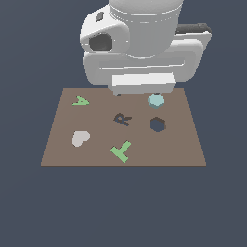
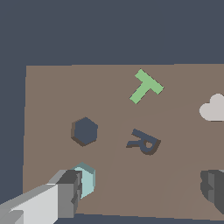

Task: Insert a designated object into the corresponding slot on a board.

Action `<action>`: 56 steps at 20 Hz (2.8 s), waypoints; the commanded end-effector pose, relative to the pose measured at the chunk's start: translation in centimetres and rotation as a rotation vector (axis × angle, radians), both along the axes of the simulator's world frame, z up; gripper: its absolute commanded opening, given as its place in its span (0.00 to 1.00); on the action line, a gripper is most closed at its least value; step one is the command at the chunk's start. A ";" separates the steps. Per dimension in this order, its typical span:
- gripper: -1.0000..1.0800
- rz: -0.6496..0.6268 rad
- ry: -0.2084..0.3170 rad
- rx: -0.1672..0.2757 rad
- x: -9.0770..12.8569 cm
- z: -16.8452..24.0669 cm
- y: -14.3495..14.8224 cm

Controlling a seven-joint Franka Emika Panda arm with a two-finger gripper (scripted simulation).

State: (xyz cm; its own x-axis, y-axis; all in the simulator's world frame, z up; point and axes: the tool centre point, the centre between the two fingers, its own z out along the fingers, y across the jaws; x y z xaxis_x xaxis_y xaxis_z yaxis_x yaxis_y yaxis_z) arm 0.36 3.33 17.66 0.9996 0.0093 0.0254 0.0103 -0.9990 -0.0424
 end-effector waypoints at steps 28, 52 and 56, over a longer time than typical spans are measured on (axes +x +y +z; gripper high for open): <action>0.96 -0.437 0.018 -0.012 -4.6 -5.4 2.5; 0.96 -0.979 0.042 -0.026 -8.1 -12.2 8.0; 0.96 -1.008 0.043 -0.027 -8.2 -12.5 8.4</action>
State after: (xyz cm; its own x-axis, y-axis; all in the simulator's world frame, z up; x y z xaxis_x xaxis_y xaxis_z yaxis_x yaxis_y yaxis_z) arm -7.79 11.61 5.25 0.5520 -0.8339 0.0008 -0.8339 -0.5520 -0.0005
